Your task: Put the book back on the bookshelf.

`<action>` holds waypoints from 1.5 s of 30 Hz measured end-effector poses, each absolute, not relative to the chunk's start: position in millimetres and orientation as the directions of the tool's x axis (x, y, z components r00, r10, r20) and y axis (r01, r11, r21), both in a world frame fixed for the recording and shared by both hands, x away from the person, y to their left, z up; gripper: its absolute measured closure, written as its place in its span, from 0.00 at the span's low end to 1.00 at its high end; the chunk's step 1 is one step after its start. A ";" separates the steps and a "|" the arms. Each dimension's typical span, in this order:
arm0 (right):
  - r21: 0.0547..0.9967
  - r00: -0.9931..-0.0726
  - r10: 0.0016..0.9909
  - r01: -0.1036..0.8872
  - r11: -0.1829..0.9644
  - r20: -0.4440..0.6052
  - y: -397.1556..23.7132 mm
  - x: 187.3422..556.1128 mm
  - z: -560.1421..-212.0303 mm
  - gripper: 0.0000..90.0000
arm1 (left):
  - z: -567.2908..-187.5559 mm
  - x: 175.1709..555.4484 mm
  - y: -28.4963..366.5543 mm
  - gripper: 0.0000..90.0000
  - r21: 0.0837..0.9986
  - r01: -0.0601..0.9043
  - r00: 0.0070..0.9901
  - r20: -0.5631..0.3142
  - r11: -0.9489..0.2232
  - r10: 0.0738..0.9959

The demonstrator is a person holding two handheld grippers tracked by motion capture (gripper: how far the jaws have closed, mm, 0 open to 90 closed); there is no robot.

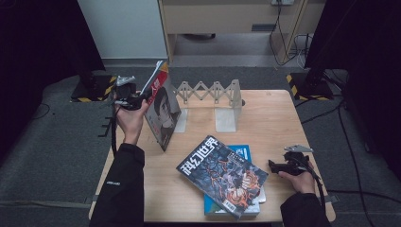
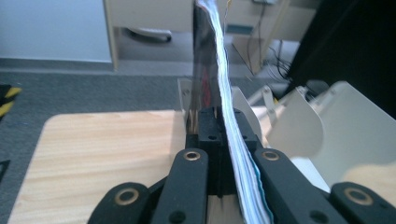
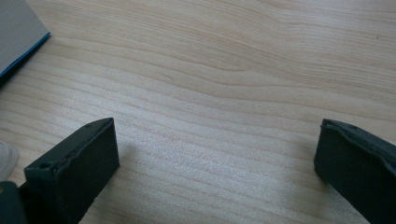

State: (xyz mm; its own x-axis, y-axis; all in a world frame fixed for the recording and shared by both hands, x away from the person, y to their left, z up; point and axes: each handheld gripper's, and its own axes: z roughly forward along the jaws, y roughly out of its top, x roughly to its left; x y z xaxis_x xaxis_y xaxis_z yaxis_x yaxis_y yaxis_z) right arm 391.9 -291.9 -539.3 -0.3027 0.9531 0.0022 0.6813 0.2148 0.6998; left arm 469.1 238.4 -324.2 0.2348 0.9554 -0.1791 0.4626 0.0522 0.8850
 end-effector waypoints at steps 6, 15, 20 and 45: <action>0.700 -0.304 0.953 0.681 0.215 0.003 -292.0 391.9 -539.3 0.00 | -318.3 477.7 233.4 0.96 0.894 0.446 0.192 -0.134 0.035 0.972; 0.700 -0.305 0.952 0.681 0.216 0.003 -292.1 392.0 -539.3 0.00 | -324.1 480.0 221.3 0.96 0.900 0.433 0.178 -0.040 -0.042 0.983; 0.700 -0.305 0.952 0.680 0.217 0.002 -292.0 392.0 -539.3 0.00 | -326.0 478.6 221.8 0.96 0.909 0.415 0.146 -0.027 -0.036 0.989; 0.700 -0.303 0.953 0.681 0.214 0.003 -291.5 391.7 -539.3 0.01 | -331.8 470.1 225.0 0.77 0.922 0.387 0.157 -0.065 -0.001 0.985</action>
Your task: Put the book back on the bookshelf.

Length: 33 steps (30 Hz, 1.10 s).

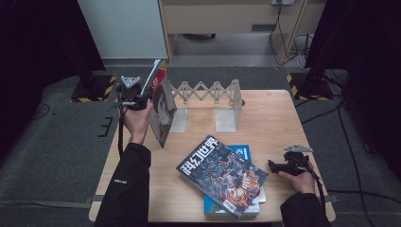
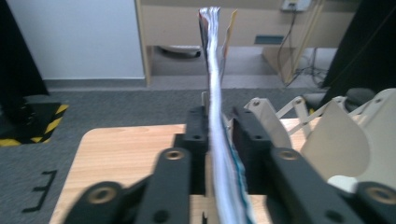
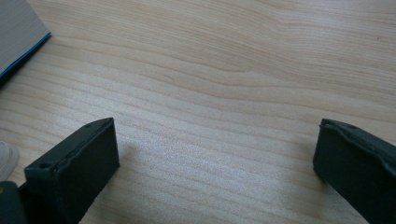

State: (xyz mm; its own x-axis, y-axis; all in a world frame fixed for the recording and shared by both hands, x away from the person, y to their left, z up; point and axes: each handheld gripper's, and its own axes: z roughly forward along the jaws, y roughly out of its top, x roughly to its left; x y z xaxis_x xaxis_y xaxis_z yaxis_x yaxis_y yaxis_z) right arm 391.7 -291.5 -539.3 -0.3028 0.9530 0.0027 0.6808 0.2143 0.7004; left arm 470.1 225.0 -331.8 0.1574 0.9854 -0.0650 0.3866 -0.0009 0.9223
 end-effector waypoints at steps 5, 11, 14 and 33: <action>0.701 -0.303 0.953 0.679 0.216 0.001 -291.4 391.6 -539.4 0.01 | -331.3 458.7 232.8 0.63 0.939 0.343 0.221 -0.104 0.023 0.970; 0.701 -0.301 0.954 0.681 0.212 0.004 -291.2 391.5 -539.5 0.00 | -328.9 441.6 243.7 0.47 0.952 0.304 0.280 -0.120 0.031 0.952; 0.703 -0.300 0.954 0.679 0.210 0.005 -291.3 391.3 -539.8 0.00 | -327.4 425.1 252.2 0.41 0.955 0.294 0.306 -0.117 0.023 0.945; 0.704 -0.301 0.954 0.678 0.211 0.004 -291.5 391.2 -539.9 0.00 | -387.4 362.4 255.2 0.29 0.918 0.379 0.480 -0.090 -0.113 0.873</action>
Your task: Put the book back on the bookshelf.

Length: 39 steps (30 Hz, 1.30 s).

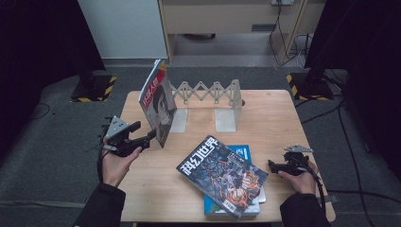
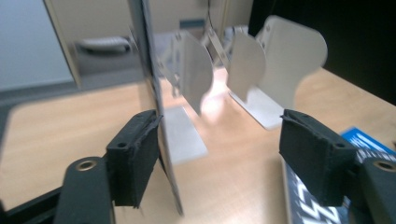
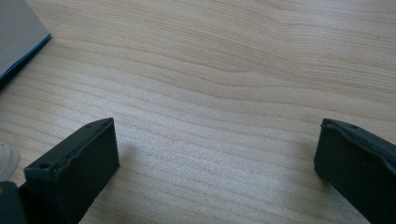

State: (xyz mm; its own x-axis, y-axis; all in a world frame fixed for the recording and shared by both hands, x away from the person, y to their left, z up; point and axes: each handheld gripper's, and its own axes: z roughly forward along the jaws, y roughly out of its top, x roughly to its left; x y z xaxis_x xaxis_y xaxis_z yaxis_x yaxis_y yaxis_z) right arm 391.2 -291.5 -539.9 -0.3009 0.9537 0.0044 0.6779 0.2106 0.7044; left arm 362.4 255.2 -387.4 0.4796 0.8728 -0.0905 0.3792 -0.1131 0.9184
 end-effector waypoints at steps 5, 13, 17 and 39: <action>0.704 -0.301 0.954 0.678 0.210 0.004 -291.5 391.2 -539.9 0.00 | -404.0 356.2 251.8 0.25 0.903 0.414 0.498 -0.121 -0.113 0.859; 0.703 -0.294 0.956 0.681 0.205 0.006 -291.0 390.9 -539.8 0.00 | -428.6 351.9 246.8 0.25 0.887 0.453 0.508 -0.174 -0.090 0.843; 0.706 -0.283 0.959 0.681 0.195 0.008 -290.3 390.0 -539.5 0.03 | -437.1 351.6 242.0 0.25 0.877 0.476 0.513 -0.210 -0.072 0.832; 0.766 -0.385 0.922 0.604 0.220 0.038 -265.6 359.1 -493.9 0.27 | -470.7 352.8 212.6 0.26 0.822 0.551 0.569 -0.244 -0.144 0.785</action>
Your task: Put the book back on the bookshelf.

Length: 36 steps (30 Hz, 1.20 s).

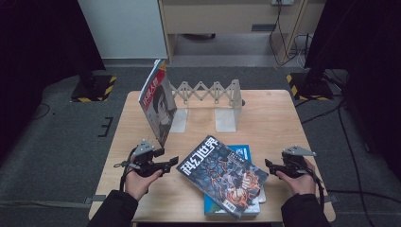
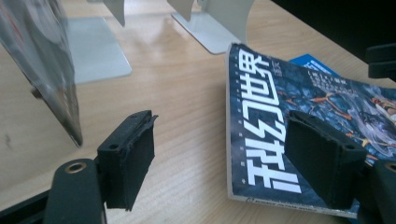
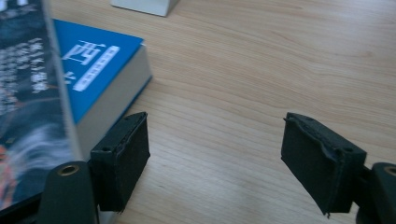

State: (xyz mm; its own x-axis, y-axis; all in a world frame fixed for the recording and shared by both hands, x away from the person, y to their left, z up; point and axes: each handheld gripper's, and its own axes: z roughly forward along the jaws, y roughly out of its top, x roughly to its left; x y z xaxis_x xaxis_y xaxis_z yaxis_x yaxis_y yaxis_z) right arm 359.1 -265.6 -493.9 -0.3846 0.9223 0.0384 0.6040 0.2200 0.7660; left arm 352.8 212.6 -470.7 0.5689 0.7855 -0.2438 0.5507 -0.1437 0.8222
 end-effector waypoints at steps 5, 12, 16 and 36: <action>0.780 -0.417 0.906 0.590 0.209 0.072 -257.1 353.8 -487.8 0.30 | -476.1 353.7 205.8 0.27 0.808 0.565 0.578 -0.246 -0.164 0.778; 0.781 -0.456 0.884 0.588 0.212 0.104 -246.7 349.2 -484.5 0.32 | -482.7 355.1 200.2 0.29 0.787 0.584 0.593 -0.245 -0.200 0.767; 0.783 -0.473 0.874 0.585 0.212 0.116 -240.9 346.5 -483.9 0.33 | -487.1 357.2 198.5 0.30 0.766 0.608 0.589 -0.262 -0.206 0.764; 0.762 -0.516 0.842 0.606 0.229 0.158 -222.3 340.4 -493.0 0.35 | -508.5 367.0 181.2 0.28 0.682 0.697 0.607 -0.396 -0.222 0.689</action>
State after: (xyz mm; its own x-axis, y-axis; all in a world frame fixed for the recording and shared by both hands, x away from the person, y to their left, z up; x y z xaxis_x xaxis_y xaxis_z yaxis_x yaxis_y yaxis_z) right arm 340.4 -222.3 -493.0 -0.5161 0.8419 0.1580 0.6064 0.2288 0.7615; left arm 367.0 181.2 -508.5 0.6071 0.6888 -0.3961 0.6968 -0.2219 0.6821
